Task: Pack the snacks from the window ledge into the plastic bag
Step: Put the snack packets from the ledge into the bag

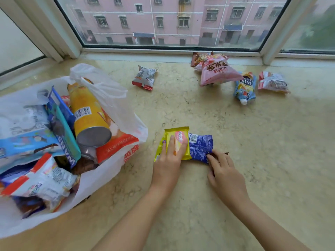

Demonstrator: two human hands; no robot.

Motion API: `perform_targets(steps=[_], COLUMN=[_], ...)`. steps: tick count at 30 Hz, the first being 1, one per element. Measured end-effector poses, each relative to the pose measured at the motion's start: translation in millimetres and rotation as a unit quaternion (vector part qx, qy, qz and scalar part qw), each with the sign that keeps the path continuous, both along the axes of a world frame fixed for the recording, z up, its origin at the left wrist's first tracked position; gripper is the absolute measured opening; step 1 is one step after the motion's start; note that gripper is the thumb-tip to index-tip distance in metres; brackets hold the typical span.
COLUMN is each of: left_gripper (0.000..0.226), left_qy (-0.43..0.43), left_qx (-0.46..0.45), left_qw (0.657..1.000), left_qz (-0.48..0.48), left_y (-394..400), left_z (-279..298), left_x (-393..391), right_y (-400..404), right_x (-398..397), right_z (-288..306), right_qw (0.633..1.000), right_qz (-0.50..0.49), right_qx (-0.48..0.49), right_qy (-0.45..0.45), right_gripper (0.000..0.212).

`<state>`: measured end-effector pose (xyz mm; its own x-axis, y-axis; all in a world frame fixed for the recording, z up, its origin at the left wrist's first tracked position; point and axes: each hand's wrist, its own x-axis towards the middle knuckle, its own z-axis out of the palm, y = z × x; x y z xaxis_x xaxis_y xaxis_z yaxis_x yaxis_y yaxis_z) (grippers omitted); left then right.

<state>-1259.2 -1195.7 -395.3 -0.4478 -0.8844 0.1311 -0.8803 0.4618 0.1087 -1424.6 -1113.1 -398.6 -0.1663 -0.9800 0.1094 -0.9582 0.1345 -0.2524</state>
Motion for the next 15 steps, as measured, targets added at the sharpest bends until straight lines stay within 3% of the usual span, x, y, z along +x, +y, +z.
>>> perform_targets(steps=[5, 9, 13, 15], left_gripper=[0.055, 0.031, 0.081, 0.091], left_qy=[0.113, 0.284, 0.296, 0.281], left_qx=[0.094, 0.181, 0.208, 0.224], left_qw=[0.988, 0.926, 0.882, 0.877], left_qz=[0.038, 0.169, 0.303, 0.32], left_y=[29.3, 16.8, 0.5, -1.1], left_z=[8.9, 12.9, 10.2, 11.7], left_x=[12.3, 4.1, -3.1, -4.6], right_y=[17.0, 19.8, 23.2, 24.9], right_x=[-0.9, -0.5, -3.3, -4.3], right_z=[-0.4, 1.5, 9.8, 13.2], right_qw=[1.0, 0.995, 0.982, 0.974], right_qz=[0.003, -0.023, -0.101, -0.147], right_qx=[-0.005, 0.007, 0.022, 0.046], right_qy=[-0.024, -0.095, -0.156, -0.168], right_gripper=[0.045, 0.06, 0.077, 0.08])
